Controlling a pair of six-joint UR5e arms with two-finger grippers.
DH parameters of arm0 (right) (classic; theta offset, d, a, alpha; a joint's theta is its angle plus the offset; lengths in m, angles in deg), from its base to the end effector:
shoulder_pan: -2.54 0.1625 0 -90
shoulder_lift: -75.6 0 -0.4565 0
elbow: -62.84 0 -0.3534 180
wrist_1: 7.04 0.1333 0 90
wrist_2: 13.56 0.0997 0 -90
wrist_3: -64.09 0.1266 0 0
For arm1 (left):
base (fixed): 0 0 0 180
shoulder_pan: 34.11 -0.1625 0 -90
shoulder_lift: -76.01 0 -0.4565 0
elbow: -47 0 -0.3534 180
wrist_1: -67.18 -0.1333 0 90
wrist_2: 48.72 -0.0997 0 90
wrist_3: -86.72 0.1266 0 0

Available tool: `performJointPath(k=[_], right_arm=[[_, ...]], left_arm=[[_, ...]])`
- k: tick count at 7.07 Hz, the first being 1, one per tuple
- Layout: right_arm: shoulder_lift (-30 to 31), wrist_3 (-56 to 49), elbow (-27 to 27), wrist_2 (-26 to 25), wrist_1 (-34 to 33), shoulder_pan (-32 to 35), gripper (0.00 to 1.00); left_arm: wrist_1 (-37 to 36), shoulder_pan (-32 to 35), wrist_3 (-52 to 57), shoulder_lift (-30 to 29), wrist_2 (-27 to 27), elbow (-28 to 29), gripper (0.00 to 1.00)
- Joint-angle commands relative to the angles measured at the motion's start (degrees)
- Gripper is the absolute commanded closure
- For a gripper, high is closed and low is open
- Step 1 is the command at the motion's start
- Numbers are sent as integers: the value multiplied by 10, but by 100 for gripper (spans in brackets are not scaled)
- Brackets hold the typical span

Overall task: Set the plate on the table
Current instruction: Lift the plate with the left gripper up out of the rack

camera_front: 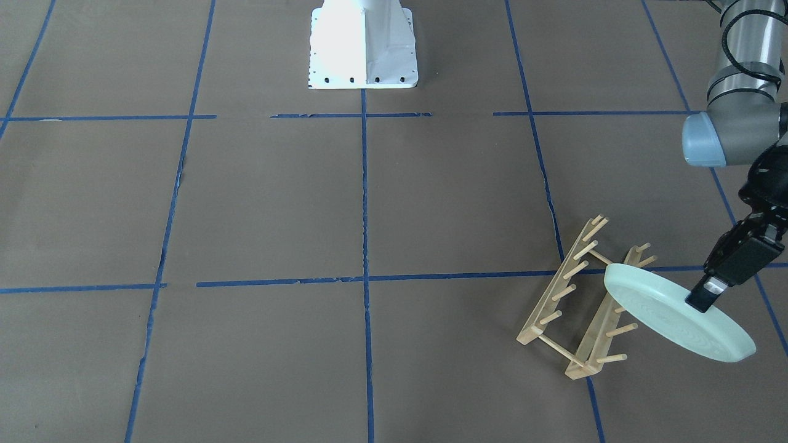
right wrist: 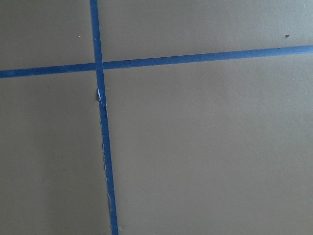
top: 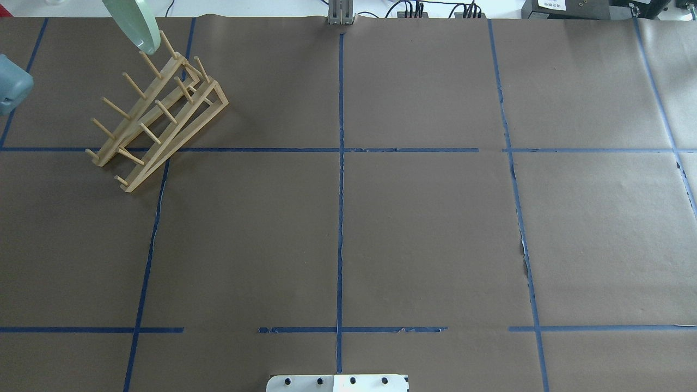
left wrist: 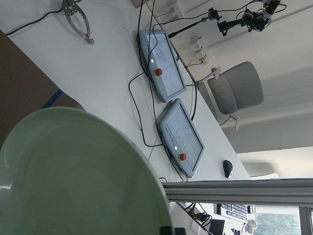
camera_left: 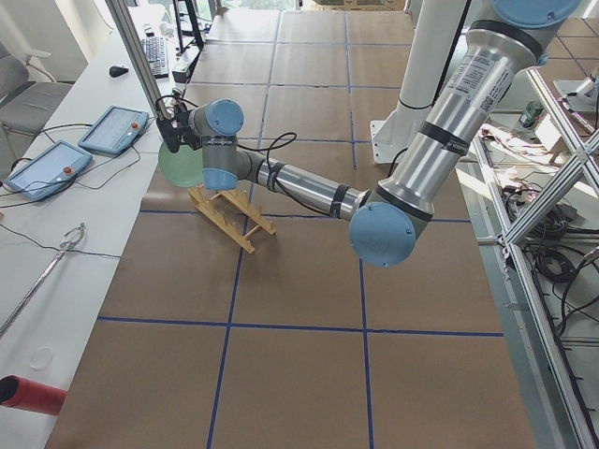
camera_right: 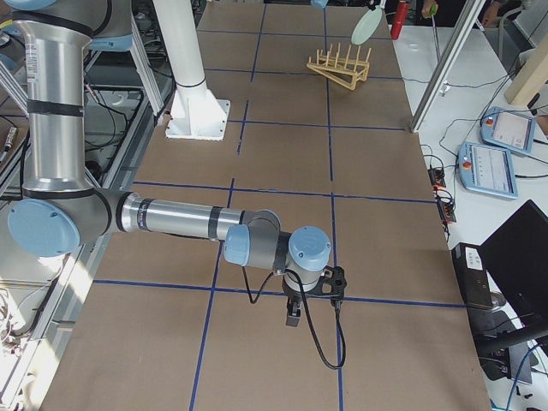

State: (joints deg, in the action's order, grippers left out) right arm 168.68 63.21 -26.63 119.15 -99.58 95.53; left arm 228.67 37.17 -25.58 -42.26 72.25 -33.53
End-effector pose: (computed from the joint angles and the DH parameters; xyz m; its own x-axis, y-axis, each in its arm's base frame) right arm 0.0691 -0.4143 0.7438 0.7307 0.0956 0.6760 -0.0406 0.9945 -0.0968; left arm 0.1469 -0.6458 0.3504 -0.2470 -0.2849 -0.9262 0.5979 0.7073 -0.3770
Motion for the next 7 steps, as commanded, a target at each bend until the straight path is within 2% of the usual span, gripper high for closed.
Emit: performJointPath(k=[1,2,5,7], right_arm=[[0,0,0,0,0,0,0],[0,0,0,0,0,0,0],[0,0,0,0,0,0,0],[0,0,0,0,0,0,0]], left_arm=[[-28,7,-3,-5,30,-46,100],[-90,5,3,-13,49,-87,100],[-307,-6,96,-48,44,-206,100],[-449,-74,184,-76,41,-267,100]])
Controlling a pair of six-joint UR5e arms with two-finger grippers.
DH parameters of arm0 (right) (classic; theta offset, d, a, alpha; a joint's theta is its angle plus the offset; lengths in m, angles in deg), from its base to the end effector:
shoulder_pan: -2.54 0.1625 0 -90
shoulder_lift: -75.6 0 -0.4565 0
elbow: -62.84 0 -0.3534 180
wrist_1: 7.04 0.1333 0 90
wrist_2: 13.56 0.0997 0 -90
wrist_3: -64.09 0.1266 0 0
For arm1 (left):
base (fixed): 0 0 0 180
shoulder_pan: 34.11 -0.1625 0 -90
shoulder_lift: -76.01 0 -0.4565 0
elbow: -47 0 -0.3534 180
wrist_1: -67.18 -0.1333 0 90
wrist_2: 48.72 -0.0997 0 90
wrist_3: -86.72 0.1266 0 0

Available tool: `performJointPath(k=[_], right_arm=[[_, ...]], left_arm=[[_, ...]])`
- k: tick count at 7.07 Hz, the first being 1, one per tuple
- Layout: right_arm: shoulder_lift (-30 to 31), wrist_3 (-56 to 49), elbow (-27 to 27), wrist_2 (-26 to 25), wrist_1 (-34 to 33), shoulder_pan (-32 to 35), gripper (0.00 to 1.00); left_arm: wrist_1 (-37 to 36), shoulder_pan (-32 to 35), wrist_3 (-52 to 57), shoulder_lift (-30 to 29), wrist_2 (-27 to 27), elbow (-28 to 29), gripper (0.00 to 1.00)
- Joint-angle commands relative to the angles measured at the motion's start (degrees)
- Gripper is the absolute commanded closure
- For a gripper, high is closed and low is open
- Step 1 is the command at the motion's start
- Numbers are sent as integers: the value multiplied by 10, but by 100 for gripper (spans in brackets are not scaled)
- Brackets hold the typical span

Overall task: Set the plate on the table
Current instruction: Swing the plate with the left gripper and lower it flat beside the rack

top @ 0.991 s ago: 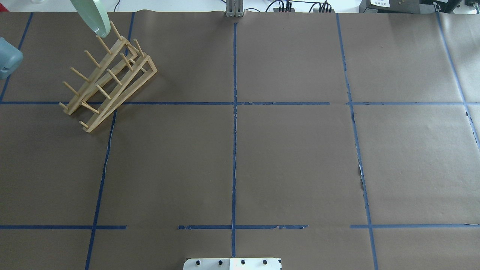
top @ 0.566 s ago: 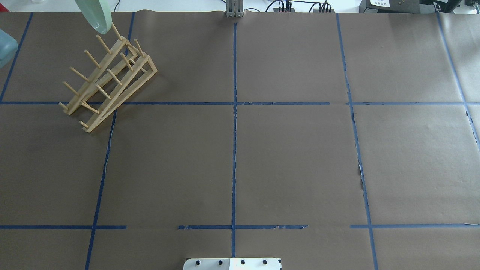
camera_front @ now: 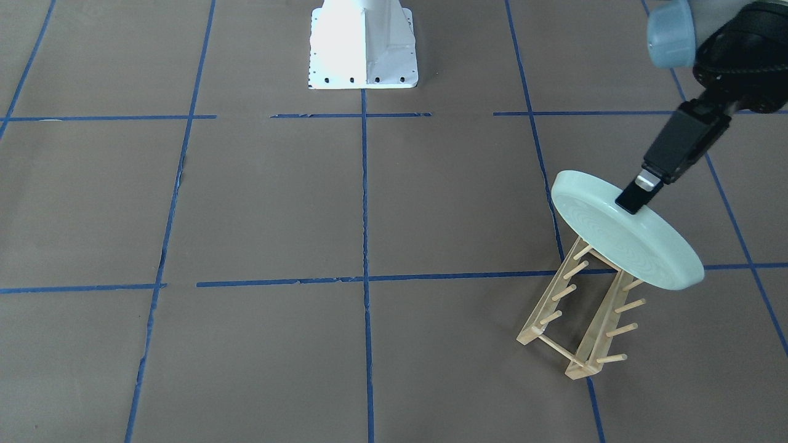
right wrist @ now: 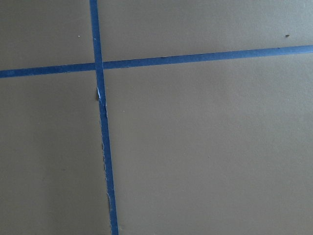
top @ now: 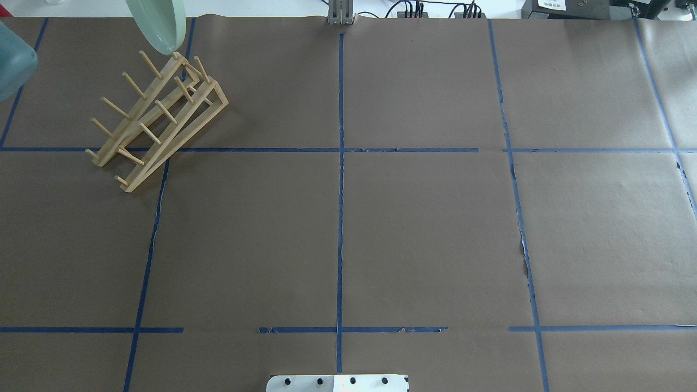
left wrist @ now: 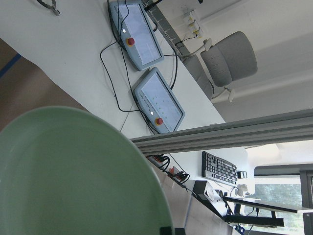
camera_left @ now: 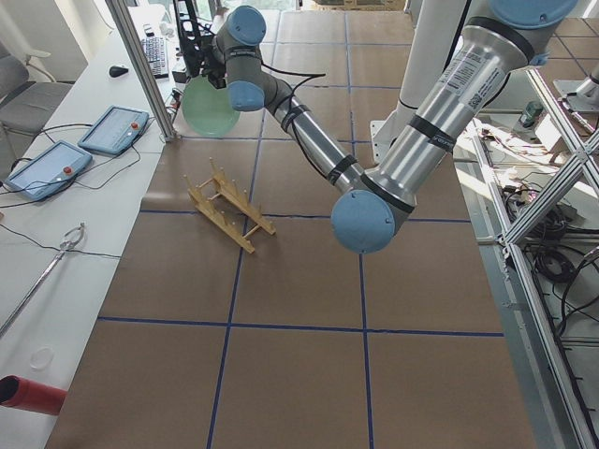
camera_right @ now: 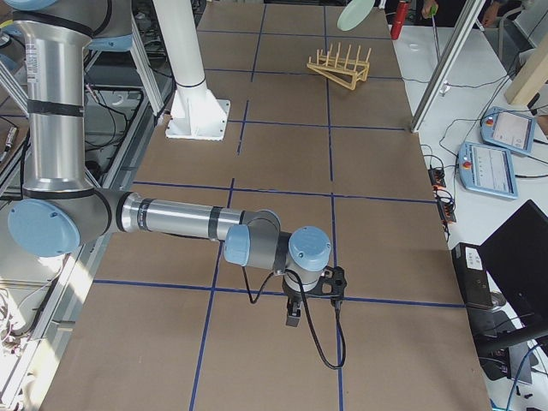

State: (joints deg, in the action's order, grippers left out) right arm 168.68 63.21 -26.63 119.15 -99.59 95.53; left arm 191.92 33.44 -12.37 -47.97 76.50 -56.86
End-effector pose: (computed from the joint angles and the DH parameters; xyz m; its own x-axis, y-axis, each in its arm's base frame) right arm 0.0691 -0.4143 0.7438 0.7307 0.0958 0.6759 -0.0406 0.9945 -0.0969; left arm 0.1764 -0.5847 0.1936 -0.0361 -0.2506 -0.9674 0.5377 0.8111 -0.2302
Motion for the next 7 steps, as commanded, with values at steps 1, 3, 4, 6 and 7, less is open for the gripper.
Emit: performJointPath(k=[1,3,4,6,7], right_arm=[[0,0,0,0,0,0,0],[0,0,0,0,0,0,0],[0,0,0,0,0,0,0],[0,0,0,0,0,0,0],[0,0,0,0,0,0,0]], left_arm=[[-132,-87,101,-27,-35,-48,100],[-288,-226,173,-54,-196,-86,100],[-355,-303,212,-77,-285,-75,100],[-398,-383,311,-88,-384,-19,100],[-408,-400,358,-86,-407,1,100]])
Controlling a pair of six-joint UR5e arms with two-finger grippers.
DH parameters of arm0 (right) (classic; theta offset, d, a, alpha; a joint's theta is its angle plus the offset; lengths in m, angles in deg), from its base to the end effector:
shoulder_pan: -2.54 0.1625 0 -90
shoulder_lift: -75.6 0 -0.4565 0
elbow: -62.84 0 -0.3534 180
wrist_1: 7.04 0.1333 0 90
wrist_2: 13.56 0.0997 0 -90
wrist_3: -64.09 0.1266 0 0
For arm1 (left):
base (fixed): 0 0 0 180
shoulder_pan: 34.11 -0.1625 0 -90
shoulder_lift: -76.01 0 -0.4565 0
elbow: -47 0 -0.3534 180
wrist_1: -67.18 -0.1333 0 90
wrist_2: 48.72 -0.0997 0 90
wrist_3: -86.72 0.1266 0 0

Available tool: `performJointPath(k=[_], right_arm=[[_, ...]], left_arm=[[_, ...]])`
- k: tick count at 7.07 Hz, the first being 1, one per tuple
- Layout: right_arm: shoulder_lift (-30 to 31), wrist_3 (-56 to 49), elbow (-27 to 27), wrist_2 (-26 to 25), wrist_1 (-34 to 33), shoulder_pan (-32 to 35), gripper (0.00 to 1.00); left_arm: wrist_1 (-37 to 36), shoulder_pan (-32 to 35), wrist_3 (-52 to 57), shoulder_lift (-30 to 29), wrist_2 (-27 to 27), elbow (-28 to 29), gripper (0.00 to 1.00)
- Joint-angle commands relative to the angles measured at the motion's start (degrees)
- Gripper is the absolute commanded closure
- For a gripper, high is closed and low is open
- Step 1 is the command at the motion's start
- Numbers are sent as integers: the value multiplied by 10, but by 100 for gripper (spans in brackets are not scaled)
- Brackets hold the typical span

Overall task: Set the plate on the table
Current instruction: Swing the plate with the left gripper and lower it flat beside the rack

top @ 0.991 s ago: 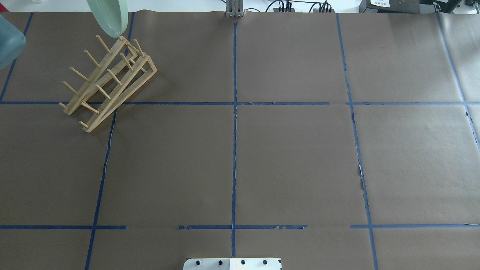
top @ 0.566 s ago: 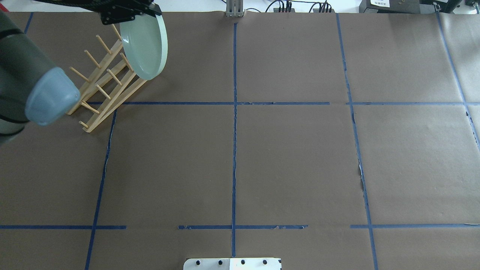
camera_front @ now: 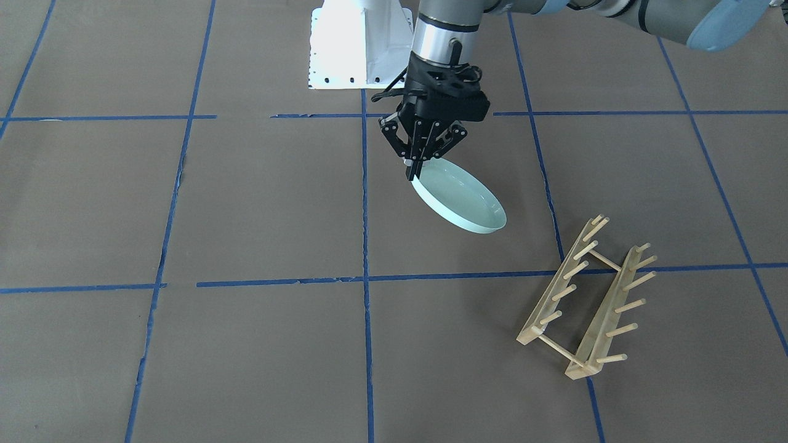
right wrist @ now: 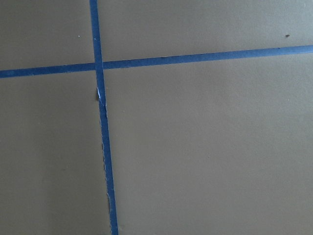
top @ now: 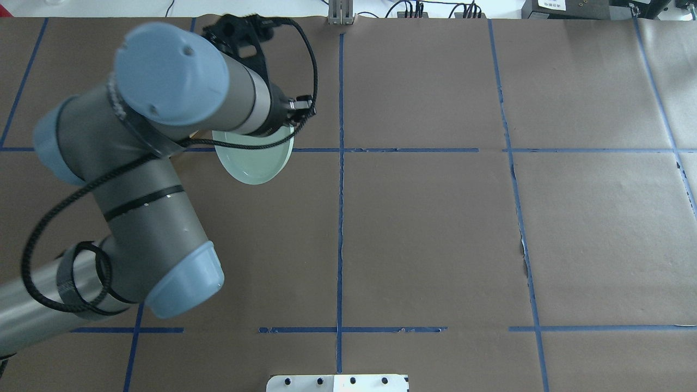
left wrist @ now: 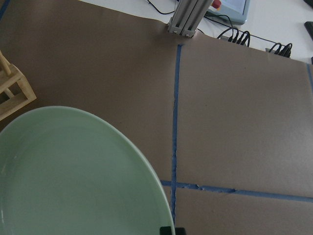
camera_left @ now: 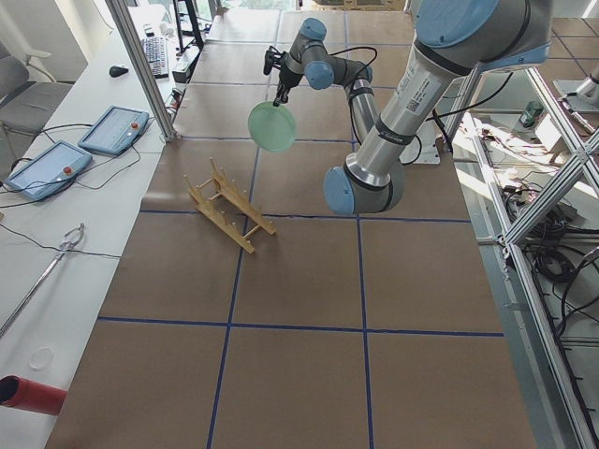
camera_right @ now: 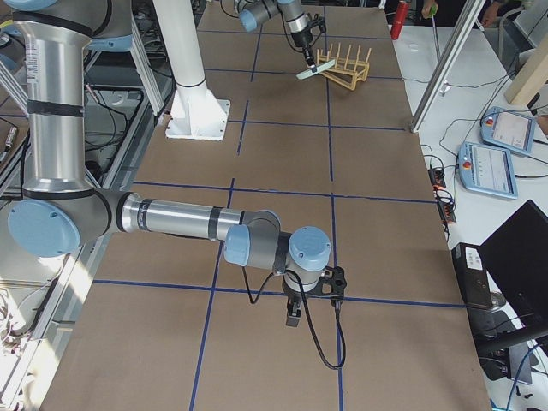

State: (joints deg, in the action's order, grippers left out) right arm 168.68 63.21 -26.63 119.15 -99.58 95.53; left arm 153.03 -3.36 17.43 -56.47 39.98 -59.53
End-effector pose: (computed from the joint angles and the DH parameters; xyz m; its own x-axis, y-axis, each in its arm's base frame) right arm 0.0691 -0.4143 0.7438 0.7307 0.0956 0.6760 -0.0406 0.9945 -0.0968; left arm 0.4900 -0.4499 0.1875 0.6491 0.0252 -0.7603 0.3181 0.8989 0.3014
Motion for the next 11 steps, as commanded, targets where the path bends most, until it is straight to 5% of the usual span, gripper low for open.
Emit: performJointPath(k=[1,5,6,11], right_arm=[[0,0,0,0,0,0,0],[0,0,0,0,0,0,0],[0,0,0,0,0,0,0],[0,0,0,0,0,0,0]], left_arm=[[-21,-48,119,12,-59,35,100],[-27,-112,208,54,-163,45,100],[-25,-112,210,52,-158,44,1],[6,-93,208,49,-117,1,0]])
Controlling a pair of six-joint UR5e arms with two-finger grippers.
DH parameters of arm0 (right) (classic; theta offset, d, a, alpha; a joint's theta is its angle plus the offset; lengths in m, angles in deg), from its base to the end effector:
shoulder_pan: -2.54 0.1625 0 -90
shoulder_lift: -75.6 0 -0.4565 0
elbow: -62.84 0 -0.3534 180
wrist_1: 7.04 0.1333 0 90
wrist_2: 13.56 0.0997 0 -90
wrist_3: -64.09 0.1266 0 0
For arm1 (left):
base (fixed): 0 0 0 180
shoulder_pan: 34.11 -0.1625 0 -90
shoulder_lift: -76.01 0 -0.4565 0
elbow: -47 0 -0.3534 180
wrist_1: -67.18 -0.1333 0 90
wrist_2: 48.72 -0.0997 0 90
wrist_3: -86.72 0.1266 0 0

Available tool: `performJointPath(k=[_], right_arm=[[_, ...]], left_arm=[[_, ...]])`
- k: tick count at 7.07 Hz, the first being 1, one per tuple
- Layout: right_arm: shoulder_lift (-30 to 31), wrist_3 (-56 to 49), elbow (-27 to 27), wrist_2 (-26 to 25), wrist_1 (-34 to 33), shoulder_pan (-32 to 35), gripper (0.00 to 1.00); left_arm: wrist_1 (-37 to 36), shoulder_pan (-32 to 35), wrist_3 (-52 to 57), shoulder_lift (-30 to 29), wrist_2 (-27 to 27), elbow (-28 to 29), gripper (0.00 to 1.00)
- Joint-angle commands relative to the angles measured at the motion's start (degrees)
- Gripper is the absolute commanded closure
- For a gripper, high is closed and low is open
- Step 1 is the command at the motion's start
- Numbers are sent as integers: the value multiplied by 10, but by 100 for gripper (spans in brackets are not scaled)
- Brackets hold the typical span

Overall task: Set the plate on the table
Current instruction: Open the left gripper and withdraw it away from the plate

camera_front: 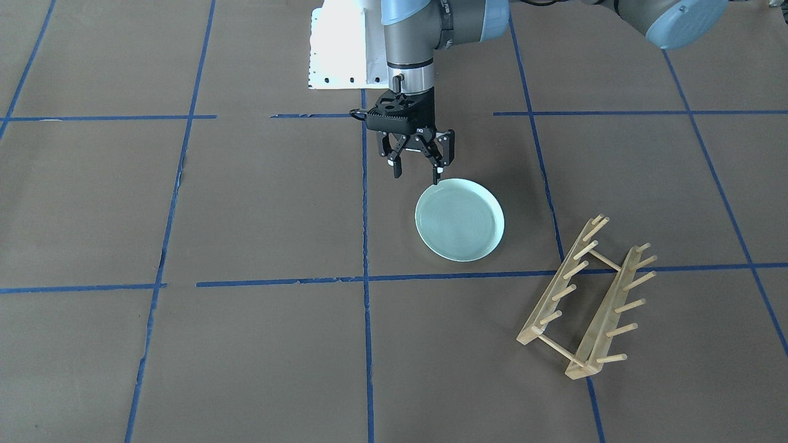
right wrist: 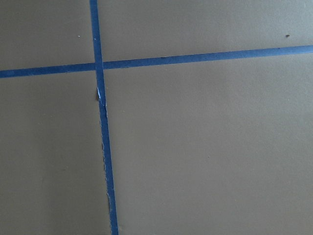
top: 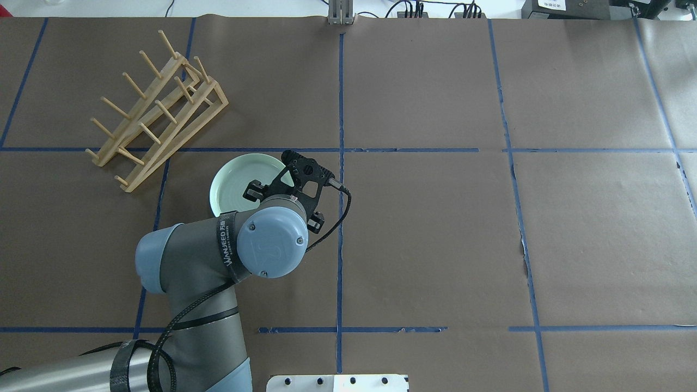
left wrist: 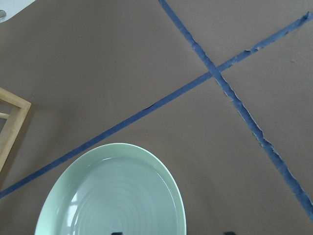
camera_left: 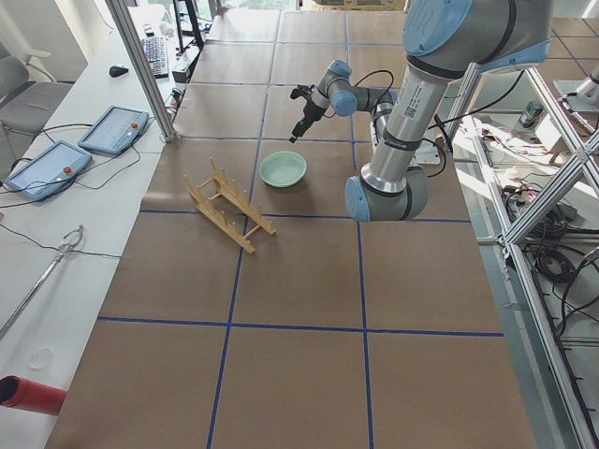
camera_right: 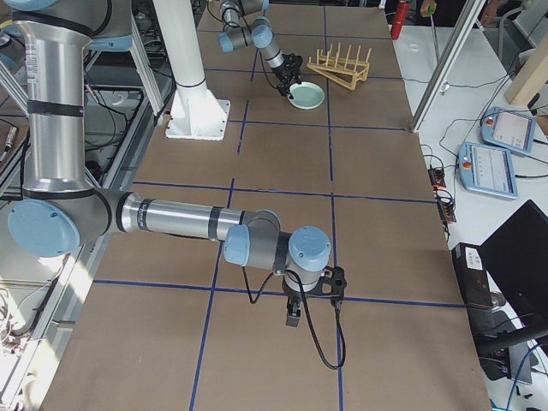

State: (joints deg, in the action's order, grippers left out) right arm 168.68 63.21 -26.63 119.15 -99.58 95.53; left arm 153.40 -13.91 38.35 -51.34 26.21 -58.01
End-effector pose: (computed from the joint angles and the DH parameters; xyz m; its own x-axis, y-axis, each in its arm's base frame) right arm 0.0691 -0.4143 0.7438 0.7307 0.0956 0.6760 -0.0406 0.9945 -0.0968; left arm 0.5530 -0.3806 0.2517 0.8071 0.3865 -0.4462 -0.0265 0.7788 0.6267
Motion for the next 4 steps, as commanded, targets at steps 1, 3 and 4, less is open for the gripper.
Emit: performJointPath(k=[1,3,4], right_arm=[[0,0,0,0,0,0,0],[0,0,0,0,0,0,0],[0,0,0,0,0,0,0]], left_arm=[[2,59,-1,-2,89,-37,0],[-2,176,2,2,220,-55,0],[-2,240,57,4,264,-55,0]])
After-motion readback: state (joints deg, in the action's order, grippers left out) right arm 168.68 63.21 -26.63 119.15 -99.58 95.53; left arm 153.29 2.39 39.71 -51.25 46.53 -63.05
